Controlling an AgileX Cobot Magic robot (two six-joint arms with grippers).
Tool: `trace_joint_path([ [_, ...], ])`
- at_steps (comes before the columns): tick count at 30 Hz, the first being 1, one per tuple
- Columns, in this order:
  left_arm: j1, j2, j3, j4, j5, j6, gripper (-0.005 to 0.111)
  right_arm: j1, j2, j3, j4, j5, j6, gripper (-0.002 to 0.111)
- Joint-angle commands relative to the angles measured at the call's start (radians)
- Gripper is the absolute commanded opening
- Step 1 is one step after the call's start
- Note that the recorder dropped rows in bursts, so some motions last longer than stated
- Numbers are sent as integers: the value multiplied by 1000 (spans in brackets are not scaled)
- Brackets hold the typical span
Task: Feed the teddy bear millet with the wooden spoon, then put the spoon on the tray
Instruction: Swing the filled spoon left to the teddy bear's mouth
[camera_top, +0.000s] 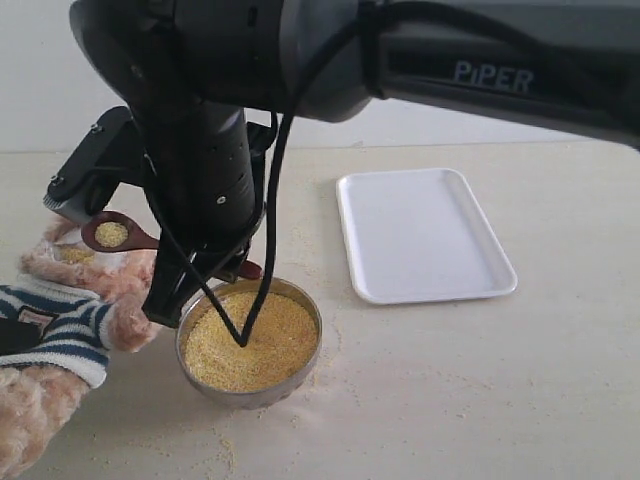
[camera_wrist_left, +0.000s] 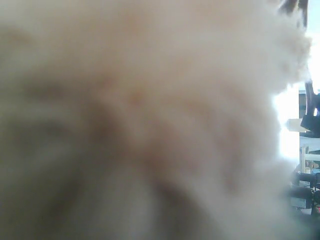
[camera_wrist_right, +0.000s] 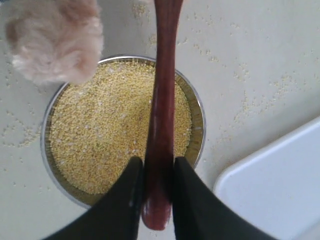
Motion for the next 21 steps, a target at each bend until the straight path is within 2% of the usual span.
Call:
trace_joint_path([
  [1, 3, -2, -3, -17, 18, 9, 5, 4, 4, -10, -17, -14, -16, 0],
  [21, 3, -2, -3, -17, 18, 9, 5, 18, 13, -10, -53, -62, -43, 0],
])
